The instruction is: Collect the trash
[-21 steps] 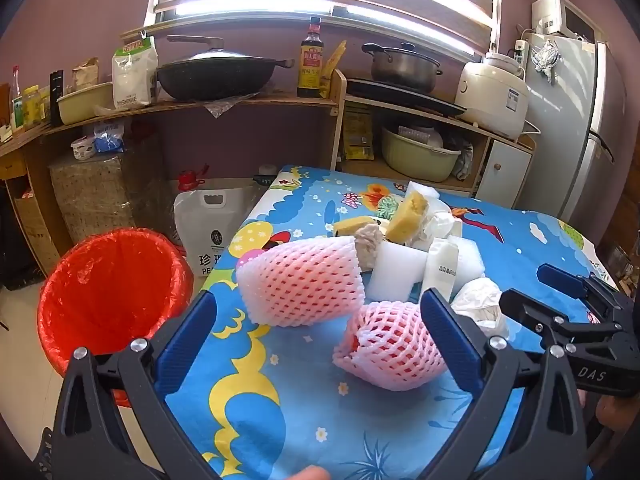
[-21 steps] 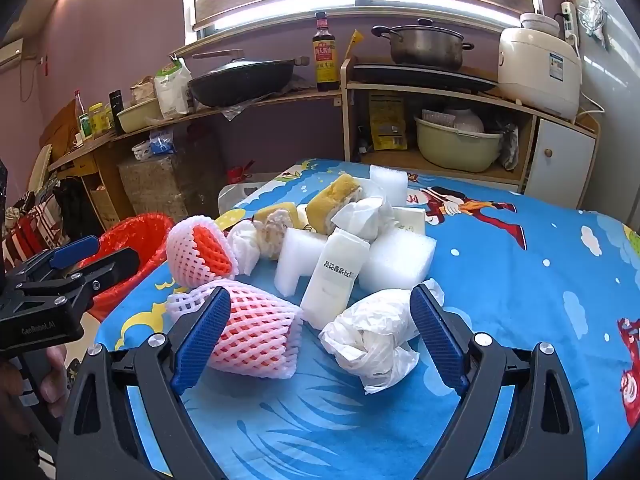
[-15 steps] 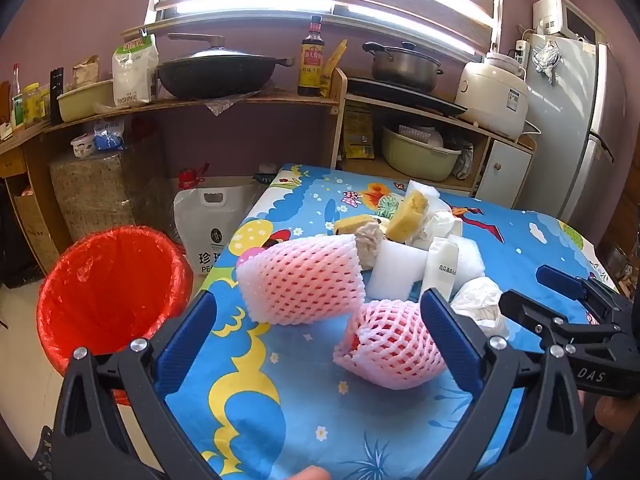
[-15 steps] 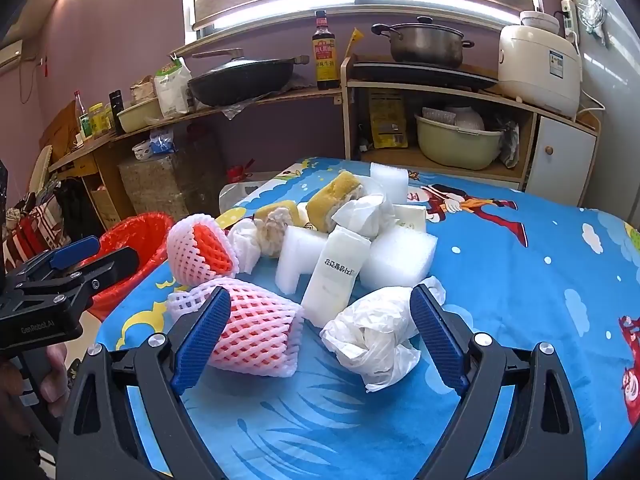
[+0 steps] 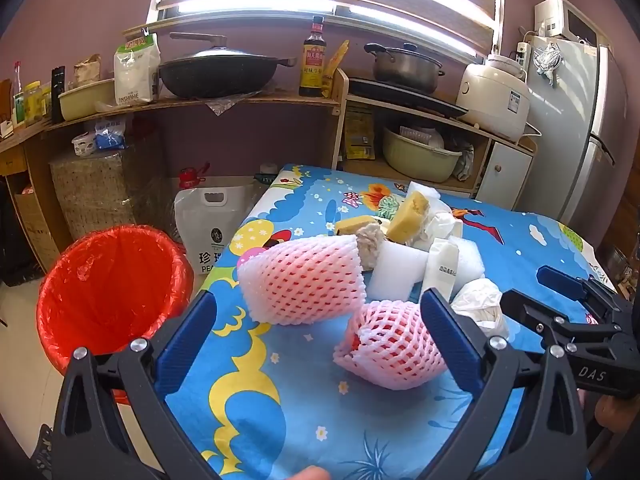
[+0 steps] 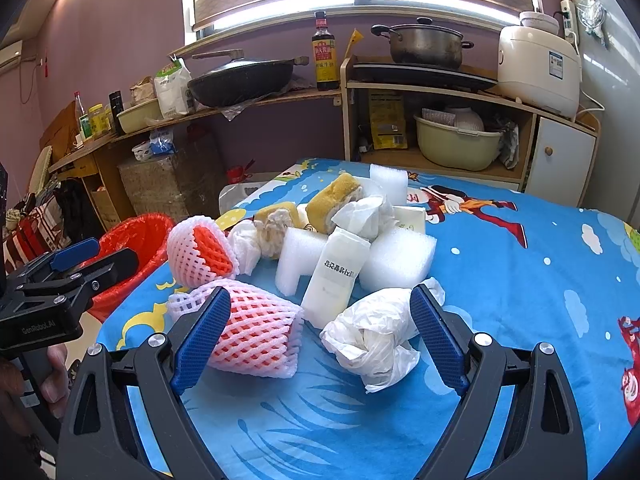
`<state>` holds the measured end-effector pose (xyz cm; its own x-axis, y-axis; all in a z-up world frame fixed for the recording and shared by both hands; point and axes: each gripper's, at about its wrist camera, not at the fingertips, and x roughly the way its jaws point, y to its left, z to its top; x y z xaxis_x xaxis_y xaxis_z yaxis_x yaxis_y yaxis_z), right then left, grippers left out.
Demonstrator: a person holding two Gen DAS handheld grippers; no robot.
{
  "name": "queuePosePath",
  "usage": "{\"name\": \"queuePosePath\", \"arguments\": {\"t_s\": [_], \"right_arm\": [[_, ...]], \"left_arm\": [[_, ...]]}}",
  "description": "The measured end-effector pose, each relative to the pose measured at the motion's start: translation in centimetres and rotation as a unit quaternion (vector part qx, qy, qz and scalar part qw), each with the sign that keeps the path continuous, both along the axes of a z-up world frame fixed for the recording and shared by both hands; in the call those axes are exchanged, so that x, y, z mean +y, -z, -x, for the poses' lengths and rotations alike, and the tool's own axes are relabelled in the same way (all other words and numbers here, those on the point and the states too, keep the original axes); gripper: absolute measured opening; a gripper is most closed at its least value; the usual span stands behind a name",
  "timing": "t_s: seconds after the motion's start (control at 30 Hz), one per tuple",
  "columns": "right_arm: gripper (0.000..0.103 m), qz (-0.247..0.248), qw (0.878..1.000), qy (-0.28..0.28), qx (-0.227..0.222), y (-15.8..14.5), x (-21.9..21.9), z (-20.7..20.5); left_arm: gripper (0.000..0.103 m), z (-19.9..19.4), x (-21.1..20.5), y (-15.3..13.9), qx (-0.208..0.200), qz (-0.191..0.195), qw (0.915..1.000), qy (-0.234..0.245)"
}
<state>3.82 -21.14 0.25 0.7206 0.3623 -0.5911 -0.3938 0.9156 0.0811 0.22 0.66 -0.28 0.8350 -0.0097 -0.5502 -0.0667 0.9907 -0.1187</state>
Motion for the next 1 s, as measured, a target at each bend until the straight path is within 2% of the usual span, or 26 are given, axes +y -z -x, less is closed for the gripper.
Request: {"name": "queuePosePath", "arguments": {"t_s": [1.0], "right_arm": [[0.085, 0.0, 1.0, 0.002, 0.002, 0.2, -0.16, 0.03]], "left_arm": [[0.098, 0.33, 0.28, -0.08, 0.001, 0.005, 1.0, -0.004]]}}
